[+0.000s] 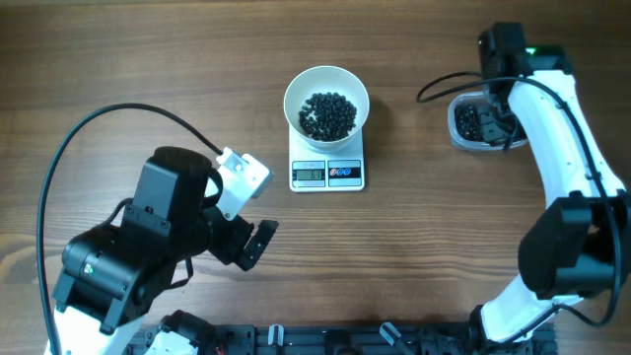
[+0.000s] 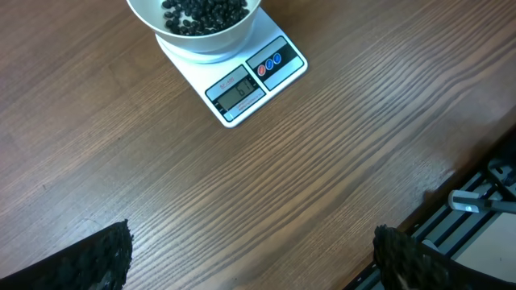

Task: Scoop item into bowl and weigh 150g on scale
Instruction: 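Move the empty scoop back over the bean tub, then dip the scoop into the black beans and lift it filled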

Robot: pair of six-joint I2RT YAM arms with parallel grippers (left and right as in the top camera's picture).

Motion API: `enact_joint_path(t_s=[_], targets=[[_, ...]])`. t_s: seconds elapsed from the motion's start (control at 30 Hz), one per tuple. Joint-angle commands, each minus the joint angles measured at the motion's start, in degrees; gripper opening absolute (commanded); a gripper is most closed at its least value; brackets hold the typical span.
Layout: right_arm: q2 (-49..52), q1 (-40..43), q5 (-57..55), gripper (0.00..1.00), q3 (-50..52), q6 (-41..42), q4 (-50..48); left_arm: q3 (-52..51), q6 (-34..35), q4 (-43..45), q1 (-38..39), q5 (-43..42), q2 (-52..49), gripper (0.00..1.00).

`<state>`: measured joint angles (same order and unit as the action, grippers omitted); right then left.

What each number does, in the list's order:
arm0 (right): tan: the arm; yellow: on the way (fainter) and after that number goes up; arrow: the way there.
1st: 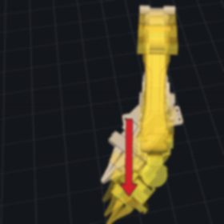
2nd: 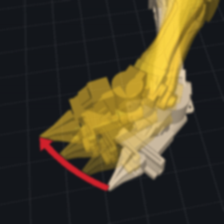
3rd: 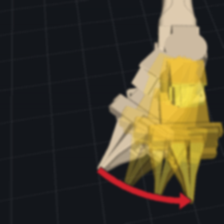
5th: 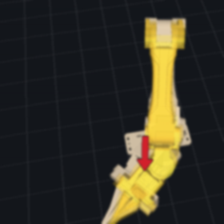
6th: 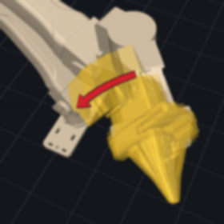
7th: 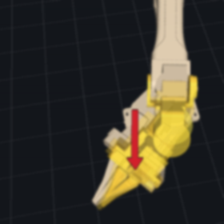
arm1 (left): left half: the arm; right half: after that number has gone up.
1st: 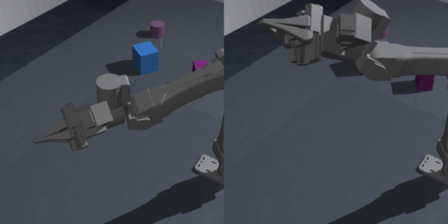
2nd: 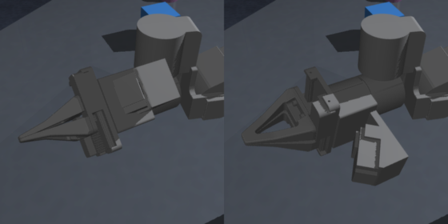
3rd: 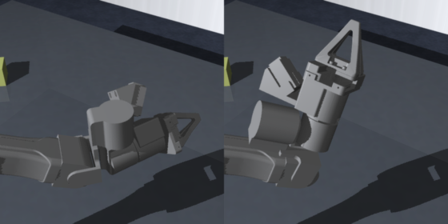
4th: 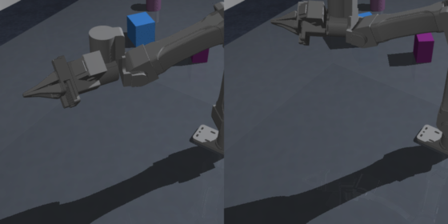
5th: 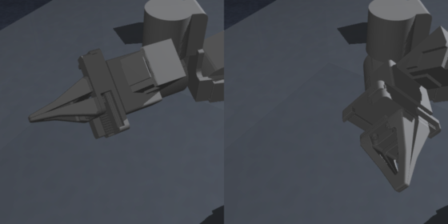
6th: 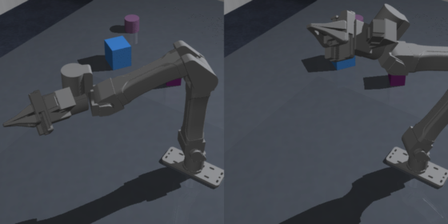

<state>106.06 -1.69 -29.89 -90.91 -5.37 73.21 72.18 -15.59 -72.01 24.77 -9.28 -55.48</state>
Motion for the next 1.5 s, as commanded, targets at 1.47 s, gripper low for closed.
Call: enact_joint_path(t_s=[1.47], targets=[[4.13,12.61,55.28,0.04,-1.97,-3.67,2.1,0.59,-0.68,0.2,-0.31,0.13,0.31,1.0]])
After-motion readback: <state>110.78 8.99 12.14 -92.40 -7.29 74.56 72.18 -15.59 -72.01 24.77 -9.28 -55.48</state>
